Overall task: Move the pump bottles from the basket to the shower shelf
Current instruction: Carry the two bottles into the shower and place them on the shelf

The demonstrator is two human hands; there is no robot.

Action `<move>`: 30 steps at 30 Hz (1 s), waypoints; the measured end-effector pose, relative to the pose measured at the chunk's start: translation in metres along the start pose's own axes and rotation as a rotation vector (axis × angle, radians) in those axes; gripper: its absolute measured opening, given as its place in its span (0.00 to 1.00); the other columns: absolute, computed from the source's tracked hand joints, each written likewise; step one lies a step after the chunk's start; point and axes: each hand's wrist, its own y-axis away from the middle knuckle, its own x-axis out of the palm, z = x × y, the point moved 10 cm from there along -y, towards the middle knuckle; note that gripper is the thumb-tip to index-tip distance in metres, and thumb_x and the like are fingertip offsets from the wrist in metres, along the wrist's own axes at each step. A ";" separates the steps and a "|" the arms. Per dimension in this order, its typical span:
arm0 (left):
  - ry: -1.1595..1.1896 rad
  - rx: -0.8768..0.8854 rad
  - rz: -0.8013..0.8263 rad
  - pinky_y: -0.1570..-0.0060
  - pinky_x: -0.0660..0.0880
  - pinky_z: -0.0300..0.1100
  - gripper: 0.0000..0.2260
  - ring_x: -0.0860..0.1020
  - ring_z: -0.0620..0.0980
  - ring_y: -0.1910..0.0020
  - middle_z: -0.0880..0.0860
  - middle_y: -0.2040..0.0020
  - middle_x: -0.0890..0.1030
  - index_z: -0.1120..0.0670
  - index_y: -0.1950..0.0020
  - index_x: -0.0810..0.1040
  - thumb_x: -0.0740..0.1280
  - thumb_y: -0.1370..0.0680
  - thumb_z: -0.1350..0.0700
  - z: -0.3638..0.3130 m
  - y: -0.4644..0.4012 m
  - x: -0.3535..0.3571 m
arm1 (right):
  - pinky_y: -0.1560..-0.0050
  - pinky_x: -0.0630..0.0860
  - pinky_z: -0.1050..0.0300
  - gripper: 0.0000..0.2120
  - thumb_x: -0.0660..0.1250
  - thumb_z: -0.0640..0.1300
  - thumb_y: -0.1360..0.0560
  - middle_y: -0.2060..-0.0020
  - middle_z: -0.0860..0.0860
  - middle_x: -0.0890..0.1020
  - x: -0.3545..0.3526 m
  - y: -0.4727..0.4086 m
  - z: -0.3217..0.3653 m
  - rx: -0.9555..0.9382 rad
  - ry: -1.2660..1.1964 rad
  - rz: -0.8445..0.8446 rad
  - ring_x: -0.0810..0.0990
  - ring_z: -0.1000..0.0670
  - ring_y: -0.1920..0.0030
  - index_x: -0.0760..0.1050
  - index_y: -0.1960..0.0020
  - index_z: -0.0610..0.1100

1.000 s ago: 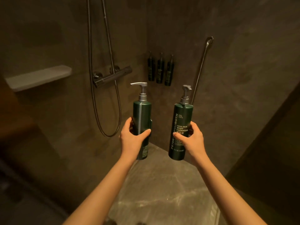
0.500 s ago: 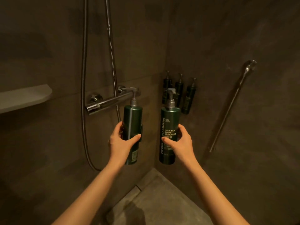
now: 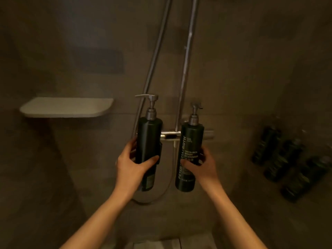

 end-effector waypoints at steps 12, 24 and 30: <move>-0.077 0.155 -0.433 0.53 0.76 0.31 0.33 0.77 0.34 0.49 0.41 0.45 0.77 0.47 0.32 0.70 0.77 0.34 0.58 -0.107 -0.024 -0.099 | 0.48 0.72 0.58 0.29 0.75 0.33 0.35 0.53 0.64 0.75 0.101 -0.068 0.135 -0.302 -0.132 0.466 0.76 0.59 0.51 0.68 0.41 0.54; -0.173 0.296 -0.520 0.52 0.72 0.33 0.31 0.74 0.37 0.48 0.39 0.46 0.75 0.43 0.35 0.69 0.77 0.33 0.56 -0.137 -0.118 -0.192 | 0.51 0.74 0.60 0.30 0.75 0.35 0.35 0.48 0.57 0.78 0.205 -0.113 0.210 -0.451 -0.247 0.532 0.77 0.53 0.47 0.70 0.36 0.47; -0.169 0.253 -0.528 0.58 0.72 0.31 0.31 0.74 0.36 0.50 0.38 0.48 0.73 0.46 0.33 0.68 0.76 0.32 0.57 -0.106 -0.157 -0.224 | 0.57 0.71 0.68 0.28 0.75 0.35 0.34 0.52 0.63 0.76 0.250 -0.131 0.213 -0.458 -0.288 0.533 0.76 0.62 0.52 0.70 0.39 0.51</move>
